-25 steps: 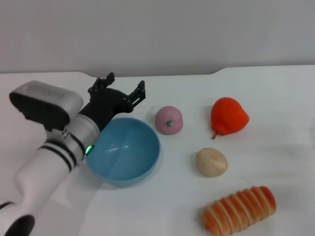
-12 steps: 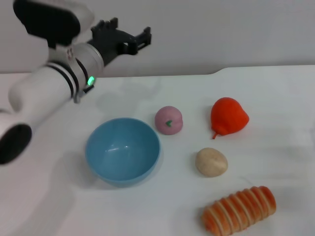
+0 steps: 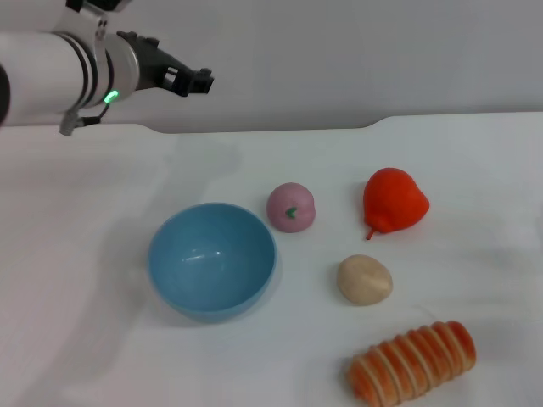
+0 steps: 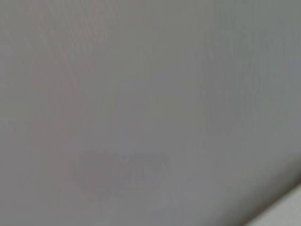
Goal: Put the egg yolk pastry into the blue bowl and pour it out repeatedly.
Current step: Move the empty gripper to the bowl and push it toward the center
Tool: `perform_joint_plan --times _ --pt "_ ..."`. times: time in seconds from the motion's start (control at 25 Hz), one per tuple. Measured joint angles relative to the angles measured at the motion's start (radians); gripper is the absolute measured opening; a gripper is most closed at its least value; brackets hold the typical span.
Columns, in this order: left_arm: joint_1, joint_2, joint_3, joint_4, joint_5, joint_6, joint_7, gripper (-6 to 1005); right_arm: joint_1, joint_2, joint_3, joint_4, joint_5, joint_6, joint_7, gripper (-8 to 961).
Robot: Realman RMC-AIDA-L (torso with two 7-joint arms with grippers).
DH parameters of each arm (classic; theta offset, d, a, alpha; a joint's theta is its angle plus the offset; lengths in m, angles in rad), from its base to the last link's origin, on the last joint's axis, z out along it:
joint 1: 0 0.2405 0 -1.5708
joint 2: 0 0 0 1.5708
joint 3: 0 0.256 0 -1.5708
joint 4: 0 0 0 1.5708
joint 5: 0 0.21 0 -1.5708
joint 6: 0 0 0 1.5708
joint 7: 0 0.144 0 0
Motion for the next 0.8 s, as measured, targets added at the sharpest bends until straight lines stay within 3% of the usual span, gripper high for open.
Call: perform_joint_plan --times 0.32,0.8 --pt "-0.102 0.001 -0.192 -0.017 -0.001 -0.411 0.121 846 -0.001 0.000 0.000 -0.003 0.000 0.001 0.000 642" --pt "-0.122 0.004 -0.234 0.037 0.012 -0.568 0.153 846 0.001 0.000 0.000 0.000 -0.003 0.001 -0.001 643"
